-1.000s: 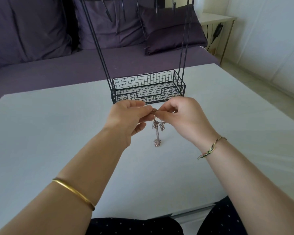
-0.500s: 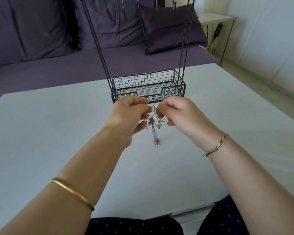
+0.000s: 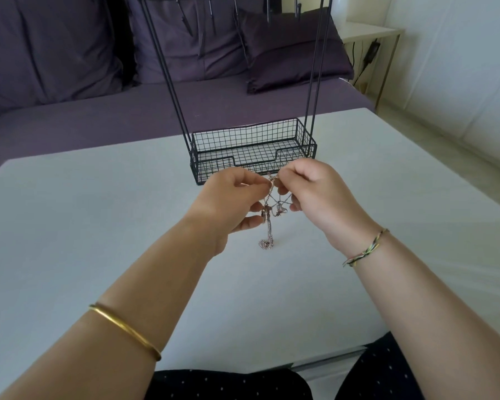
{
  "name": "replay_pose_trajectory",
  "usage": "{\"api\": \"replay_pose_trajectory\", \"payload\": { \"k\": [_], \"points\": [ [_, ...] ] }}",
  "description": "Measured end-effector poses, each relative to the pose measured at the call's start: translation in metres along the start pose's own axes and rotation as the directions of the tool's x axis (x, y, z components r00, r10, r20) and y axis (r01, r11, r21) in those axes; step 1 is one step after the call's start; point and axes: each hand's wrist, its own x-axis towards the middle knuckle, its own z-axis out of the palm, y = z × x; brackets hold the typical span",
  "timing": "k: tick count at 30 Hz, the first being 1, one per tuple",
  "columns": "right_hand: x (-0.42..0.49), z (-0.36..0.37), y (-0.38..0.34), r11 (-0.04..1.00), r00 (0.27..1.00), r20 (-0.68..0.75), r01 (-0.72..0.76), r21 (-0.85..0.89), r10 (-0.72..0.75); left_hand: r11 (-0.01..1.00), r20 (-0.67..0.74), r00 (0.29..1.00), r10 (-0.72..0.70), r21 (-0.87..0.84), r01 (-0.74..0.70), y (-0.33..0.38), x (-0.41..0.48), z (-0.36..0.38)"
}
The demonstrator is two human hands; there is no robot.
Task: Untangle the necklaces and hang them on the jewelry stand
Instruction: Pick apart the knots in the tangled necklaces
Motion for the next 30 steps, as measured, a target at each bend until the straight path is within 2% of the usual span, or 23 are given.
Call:
{"api": "replay_pose_trajectory", "payload": {
  "k": [4,11,14,16,20,23,30],
  "points": [
    [-0.0003,0.0008,0.0001,0.998,0.999,0.016,-0.035,0.047,0.034,0.997,-0.02,0.999,-0.03,-0.065,0.029,0.003,-0.0001,0.0012],
    [-0.0006,-0.0008,0.0002,0.999,1.0,0.024,0.012,-0.03,-0.011,0.997,-0.017,1.0,0.019,-0.074,-0.02,0.003,-0.0012,0.0023],
    [-0.0018,0.0006,-0.0007,0.998,0.999,0.037,0.025,-0.058,-0.023,0.99,0.013,1.0,0.019,-0.139,-0.017,0.0033,-0.0027,0.0032],
    [-0.0022,0.0011,-0.0014,1.0,0.999,0.039,-0.023,0.02,0.022,0.986,0.022,1.0,0.014,-0.164,-0.01,0.0031,-0.0029,0.0033],
    [-0.0008,0.0008,-0.004,0.944,0.982,0.081,-0.186,0.272,0.17,0.998,0.001,0.999,0.05,-0.027,-0.05,-0.0001,-0.0011,0.0025],
    [0.0018,-0.0016,-0.0049,0.907,0.965,0.069,-0.261,0.331,0.252,0.998,-0.013,0.998,0.054,0.016,-0.054,-0.0007,-0.0002,0.001],
    [0.0066,-0.0067,-0.0044,0.858,0.946,0.008,-0.296,0.42,0.323,0.993,-0.021,1.0,0.003,0.117,-0.001,-0.0054,0.0017,-0.0026]
  ]
}}
